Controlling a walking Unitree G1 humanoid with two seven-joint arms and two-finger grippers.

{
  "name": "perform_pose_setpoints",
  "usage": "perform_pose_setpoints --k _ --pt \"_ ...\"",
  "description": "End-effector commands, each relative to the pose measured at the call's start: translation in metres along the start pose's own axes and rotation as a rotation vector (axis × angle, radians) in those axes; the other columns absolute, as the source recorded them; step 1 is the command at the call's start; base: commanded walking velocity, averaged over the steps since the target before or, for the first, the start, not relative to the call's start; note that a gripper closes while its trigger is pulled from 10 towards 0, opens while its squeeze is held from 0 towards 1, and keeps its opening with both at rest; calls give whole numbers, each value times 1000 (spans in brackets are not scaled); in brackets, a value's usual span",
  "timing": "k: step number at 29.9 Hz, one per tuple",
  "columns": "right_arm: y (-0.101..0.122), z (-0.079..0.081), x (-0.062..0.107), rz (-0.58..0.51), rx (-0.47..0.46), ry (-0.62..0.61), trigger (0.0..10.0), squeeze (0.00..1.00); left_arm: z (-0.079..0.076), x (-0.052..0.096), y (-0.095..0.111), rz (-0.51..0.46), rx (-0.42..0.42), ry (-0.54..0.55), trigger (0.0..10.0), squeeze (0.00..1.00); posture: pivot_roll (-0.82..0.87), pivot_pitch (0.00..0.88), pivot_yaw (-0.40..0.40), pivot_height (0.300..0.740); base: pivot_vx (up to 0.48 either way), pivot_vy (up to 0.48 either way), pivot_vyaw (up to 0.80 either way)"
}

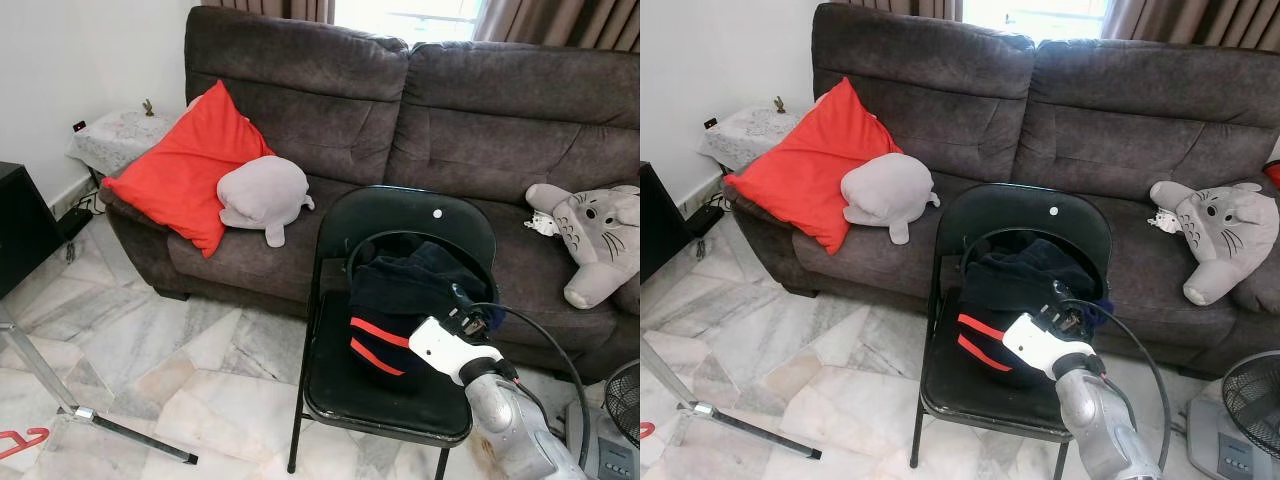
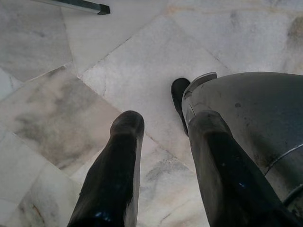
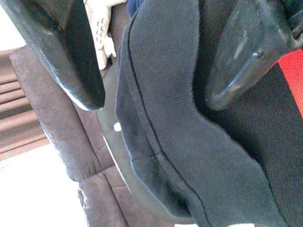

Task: Hang hanger

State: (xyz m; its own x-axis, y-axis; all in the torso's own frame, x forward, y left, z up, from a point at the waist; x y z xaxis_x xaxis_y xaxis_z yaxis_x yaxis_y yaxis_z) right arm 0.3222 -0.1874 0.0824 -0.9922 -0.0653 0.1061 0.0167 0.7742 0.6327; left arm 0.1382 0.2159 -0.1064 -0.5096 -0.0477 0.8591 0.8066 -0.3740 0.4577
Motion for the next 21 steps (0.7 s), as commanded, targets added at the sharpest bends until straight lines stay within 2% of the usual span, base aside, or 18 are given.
perform_pose_setpoints --k 1,12,21 --pt "-4 -1 -1 24 16 0 10000 0 -5 0 -3 15 -6 -18 10000 0 1 0 -21 740 0 0 0" --pt "5 -1 -12 -20 67 6 10000 0 -5 0 -3 11 -8 -23 10000 0 4 0 -16 740 0 0 0" --pt "11 -10 -25 -36 99 -25 10000 0 -5 0 -3 11 -2 -20 10000 0 15 0 -16 740 0 0 0"
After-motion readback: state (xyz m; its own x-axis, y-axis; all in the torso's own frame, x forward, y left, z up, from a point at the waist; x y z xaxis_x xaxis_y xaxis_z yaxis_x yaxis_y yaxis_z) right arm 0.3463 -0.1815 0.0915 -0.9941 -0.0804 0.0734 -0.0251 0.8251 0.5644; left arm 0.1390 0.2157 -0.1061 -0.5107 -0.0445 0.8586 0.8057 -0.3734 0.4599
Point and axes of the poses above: a point about 5 cm out from each wrist's last joint towards the gripper, its own x axis pointing back from the gripper into the wrist, its own y axis along the axis of the wrist's last joint, z = x × y, the point moved 1 cm from there along -x, pointing out of the wrist towards the gripper, and after that the axes turned 10 degrees about -x, right-handed, at the moved point
